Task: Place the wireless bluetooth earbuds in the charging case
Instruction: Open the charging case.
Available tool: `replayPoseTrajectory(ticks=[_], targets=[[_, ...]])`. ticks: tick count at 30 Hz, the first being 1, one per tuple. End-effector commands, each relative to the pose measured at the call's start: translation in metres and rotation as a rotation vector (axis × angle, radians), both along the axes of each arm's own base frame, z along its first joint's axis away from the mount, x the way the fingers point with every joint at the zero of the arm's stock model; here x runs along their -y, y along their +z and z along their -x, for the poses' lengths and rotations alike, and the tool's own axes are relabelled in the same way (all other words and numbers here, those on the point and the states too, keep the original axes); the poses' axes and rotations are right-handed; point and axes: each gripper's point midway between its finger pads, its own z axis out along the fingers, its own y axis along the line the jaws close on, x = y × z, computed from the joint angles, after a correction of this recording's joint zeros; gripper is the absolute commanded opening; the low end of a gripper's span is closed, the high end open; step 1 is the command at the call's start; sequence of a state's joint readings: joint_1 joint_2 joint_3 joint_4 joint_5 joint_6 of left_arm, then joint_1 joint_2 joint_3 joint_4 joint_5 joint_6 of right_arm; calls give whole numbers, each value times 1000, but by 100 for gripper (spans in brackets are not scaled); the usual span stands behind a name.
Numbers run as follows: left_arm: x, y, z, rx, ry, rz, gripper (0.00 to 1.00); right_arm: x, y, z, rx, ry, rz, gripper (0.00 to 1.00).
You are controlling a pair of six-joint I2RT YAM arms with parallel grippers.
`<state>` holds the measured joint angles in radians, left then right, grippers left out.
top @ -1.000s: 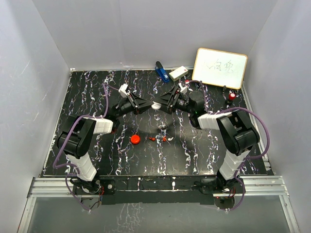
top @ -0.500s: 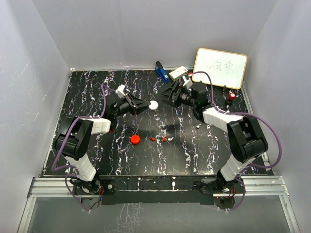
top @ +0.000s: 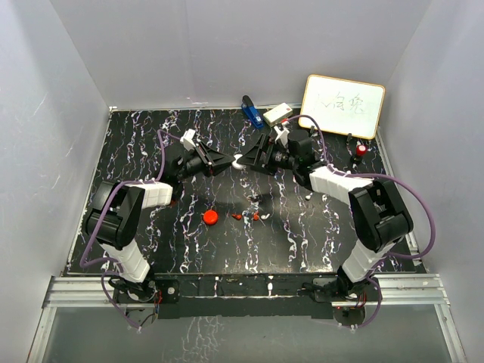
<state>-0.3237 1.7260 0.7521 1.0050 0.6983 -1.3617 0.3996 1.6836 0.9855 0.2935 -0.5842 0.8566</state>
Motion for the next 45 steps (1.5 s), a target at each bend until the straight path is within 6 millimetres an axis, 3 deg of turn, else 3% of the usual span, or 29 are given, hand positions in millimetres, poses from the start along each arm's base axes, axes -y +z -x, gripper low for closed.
replayPoseTrajectory(ticks=[1, 25, 35, 41, 45], targets=[[0, 38, -4, 97, 3, 36, 0, -1, 2, -4, 50, -14, 22, 84], [-5, 58, 1, 111, 21, 91, 0, 10, -37, -8, -3, -67, 112, 84], [-10, 57, 0, 99, 44, 92, 0, 20, -31, -12, 40, -110, 164, 84], [-31, 40, -8, 45, 130, 34, 0, 60, -21, -10, 171, -208, 422, 83], [-37, 28, -11, 19, 160, -13, 0, 72, -36, 15, 150, -182, 671, 79]])
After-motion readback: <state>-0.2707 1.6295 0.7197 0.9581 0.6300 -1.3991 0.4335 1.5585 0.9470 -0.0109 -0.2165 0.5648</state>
